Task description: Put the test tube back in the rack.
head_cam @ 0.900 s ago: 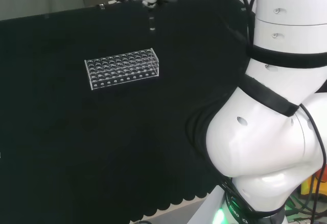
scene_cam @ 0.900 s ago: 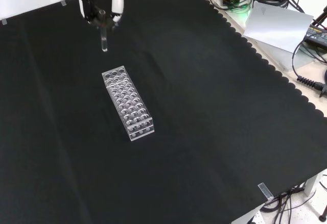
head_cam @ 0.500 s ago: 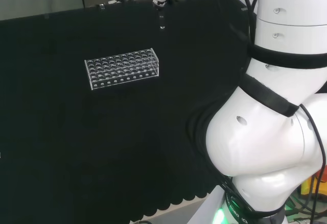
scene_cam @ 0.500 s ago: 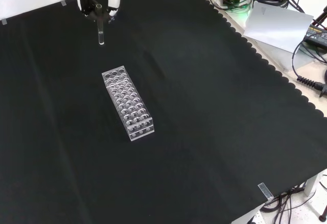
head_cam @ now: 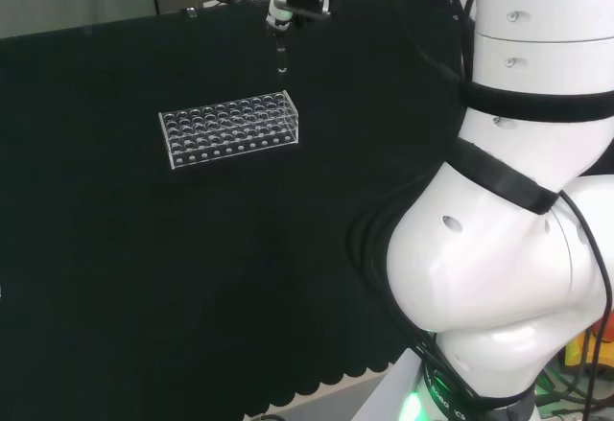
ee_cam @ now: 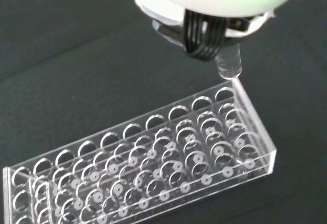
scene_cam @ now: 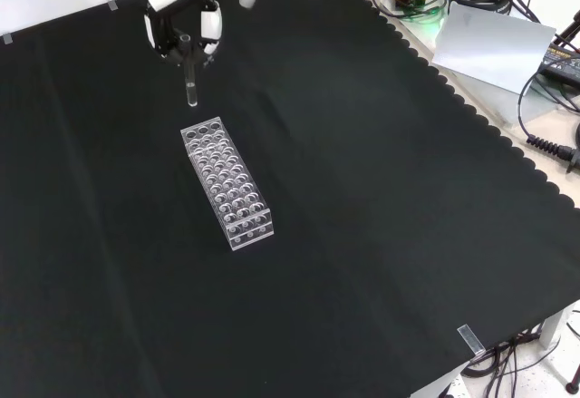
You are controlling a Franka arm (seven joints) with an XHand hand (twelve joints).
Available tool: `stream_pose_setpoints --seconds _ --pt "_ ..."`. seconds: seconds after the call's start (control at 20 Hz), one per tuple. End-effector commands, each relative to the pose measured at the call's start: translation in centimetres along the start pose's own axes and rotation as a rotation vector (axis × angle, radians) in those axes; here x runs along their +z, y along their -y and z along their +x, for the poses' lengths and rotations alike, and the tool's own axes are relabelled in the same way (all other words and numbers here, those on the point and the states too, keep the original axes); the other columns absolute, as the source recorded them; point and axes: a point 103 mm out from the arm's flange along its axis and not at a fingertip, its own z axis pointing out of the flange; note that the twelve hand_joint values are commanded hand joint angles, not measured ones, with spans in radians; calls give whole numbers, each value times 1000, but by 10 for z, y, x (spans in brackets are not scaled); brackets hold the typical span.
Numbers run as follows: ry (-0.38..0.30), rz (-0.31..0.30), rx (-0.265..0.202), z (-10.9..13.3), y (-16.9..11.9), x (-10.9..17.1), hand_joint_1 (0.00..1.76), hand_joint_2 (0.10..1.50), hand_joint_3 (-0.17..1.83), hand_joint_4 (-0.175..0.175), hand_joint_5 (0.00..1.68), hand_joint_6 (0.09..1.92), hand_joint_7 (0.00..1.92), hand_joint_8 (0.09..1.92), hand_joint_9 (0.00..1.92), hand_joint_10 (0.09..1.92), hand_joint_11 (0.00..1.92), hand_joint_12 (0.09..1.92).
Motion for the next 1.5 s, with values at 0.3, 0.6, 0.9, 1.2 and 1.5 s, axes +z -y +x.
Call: stream_pose_setpoints --seconds 0.3,0.6,0.9,1.2,1.5 --pt "-17 53 -9 6 -9 32 1428 599 743 -175 1228 735 1326 845 1248 612 993 1130" --pt "-27 85 -4 5 -15 50 1428 599 743 -175 1228 735 1326 845 1248 612 993 1131" --pt "-34 107 2 4 -22 62 1428 599 743 -175 1228 735 1326 845 1248 612 993 1131" --pt "-33 109 5 3 -28 64 1428 599 743 -175 1228 735 1326 845 1248 612 992 1132" --pt "-34 124 13 1 -31 65 1428 599 744 -175 1228 735 1326 845 1248 612 992 1132"
